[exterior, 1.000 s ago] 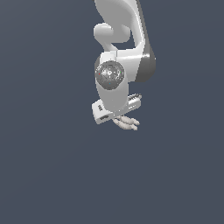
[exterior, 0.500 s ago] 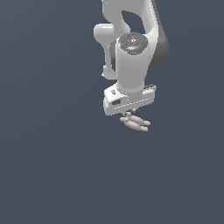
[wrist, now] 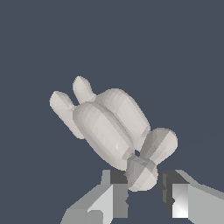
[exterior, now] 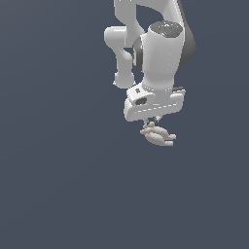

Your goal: Pick up the object and move it to a goal position.

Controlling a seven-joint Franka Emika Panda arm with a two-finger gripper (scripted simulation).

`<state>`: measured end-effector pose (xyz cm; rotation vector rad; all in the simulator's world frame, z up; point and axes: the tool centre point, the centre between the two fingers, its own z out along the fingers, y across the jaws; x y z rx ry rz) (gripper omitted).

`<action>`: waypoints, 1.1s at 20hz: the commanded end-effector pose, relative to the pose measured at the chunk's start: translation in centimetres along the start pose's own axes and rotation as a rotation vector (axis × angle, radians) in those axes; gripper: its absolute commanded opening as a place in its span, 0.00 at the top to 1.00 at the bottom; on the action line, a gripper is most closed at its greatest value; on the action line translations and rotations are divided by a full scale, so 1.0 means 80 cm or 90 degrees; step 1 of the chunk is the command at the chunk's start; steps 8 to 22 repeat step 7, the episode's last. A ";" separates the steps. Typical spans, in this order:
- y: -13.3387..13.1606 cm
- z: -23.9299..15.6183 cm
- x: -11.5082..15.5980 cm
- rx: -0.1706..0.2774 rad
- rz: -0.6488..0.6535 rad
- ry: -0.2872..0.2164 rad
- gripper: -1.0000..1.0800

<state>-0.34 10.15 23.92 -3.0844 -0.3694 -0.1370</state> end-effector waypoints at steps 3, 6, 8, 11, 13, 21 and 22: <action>-0.007 -0.005 0.003 -0.012 0.006 0.018 1.00; -0.009 -0.007 0.004 -0.015 0.008 0.022 1.00; -0.009 -0.006 0.004 -0.015 0.008 0.022 1.00; -0.009 -0.006 0.004 -0.015 0.008 0.022 1.00; -0.009 -0.006 0.004 -0.015 0.008 0.022 1.00; -0.009 -0.006 0.004 -0.015 0.008 0.022 1.00; -0.009 -0.006 0.004 -0.015 0.008 0.022 1.00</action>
